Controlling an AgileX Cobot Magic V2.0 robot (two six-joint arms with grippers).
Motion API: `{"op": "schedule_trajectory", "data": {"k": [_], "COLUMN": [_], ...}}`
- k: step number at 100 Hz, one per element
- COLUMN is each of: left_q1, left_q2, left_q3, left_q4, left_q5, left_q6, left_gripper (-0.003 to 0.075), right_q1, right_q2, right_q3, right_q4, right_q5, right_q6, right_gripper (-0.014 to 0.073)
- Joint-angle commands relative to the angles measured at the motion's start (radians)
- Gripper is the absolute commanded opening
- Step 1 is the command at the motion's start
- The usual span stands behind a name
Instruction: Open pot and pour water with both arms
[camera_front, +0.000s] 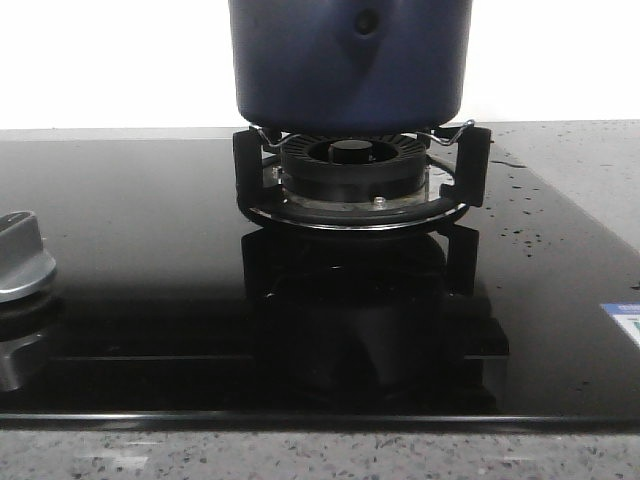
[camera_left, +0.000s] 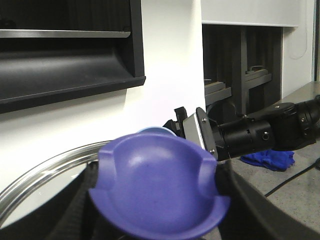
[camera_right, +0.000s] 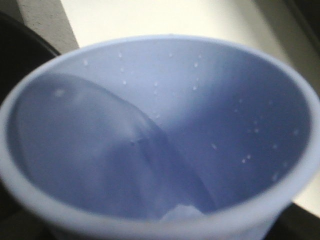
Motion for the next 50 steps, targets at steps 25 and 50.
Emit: {"op": "schedule_trajectory", "data": {"k": [25,50], "left_q1": [0.002,0.002], "left_q2": [-0.005,-0.005], "left_q3": [-0.03,-0.03], "left_q4": [-0.087,-0.08], "left_q5": [-0.009,-0.009], "left_q6": [-0.01,-0.01], "left_gripper": [0.0263,0.0263], "right_q1": [0.0,0.0], "right_q2": [-0.012,0.009], "right_q3": [-0.076,-0.077], "right_q4": [-0.053,-0.185], "right_q5": [0.055,0.062], "right_q6": [-0.001,-0.001], "right_gripper": [0.024,0.024]}}
